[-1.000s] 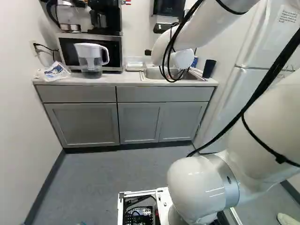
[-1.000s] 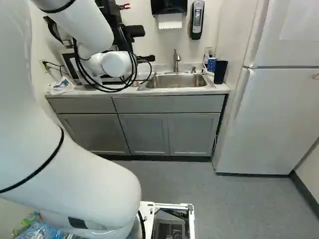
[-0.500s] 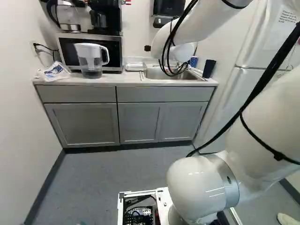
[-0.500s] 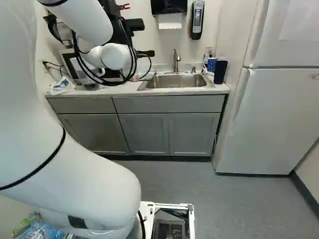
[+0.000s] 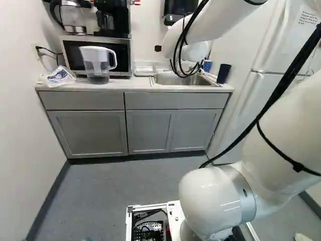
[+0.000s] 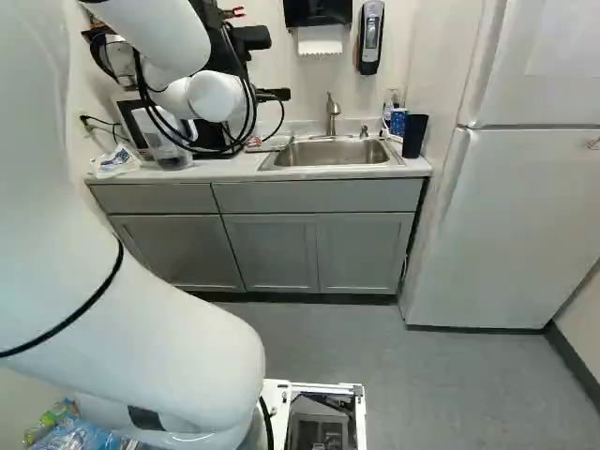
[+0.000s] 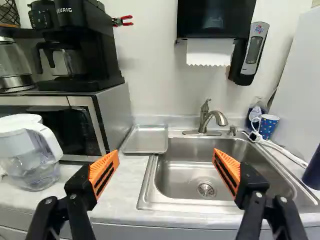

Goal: Rinse the cup and place it in the tray

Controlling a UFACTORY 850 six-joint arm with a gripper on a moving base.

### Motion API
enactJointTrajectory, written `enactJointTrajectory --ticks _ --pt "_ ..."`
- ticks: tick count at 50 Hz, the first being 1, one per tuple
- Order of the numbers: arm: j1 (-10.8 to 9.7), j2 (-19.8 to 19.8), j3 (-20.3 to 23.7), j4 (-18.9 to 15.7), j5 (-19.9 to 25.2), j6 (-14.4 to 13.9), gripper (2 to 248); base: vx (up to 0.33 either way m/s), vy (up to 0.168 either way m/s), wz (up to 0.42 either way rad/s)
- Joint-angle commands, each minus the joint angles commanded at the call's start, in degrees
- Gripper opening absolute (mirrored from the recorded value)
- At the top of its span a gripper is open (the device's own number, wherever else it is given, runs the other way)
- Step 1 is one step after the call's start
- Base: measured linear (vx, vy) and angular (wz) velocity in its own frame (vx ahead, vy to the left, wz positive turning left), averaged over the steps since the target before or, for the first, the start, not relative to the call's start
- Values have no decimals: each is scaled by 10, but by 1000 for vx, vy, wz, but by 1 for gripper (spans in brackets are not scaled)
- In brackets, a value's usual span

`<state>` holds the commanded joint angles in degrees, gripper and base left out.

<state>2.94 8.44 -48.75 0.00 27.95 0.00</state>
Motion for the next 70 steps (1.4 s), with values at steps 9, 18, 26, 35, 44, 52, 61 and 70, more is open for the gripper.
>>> enactJointTrajectory --ticks 9,18,26,35,44,52,61,70 --pt "0 0 0 0 0 0 247 0 0 0" --pt "0 0 0 0 0 0 247 0 0 0" --pt "0 0 0 0 0 0 247 0 0 0" --pt "0 0 0 0 0 0 247 0 0 0" --pt "0 0 0 0 0 0 247 5 0 -1" --pt "0 0 0 0 0 0 247 33 -1 -5" --pt "0 0 0 0 0 0 247 63 -1 -10" --pt "0 0 0 0 0 0 247 103 -3 -21"
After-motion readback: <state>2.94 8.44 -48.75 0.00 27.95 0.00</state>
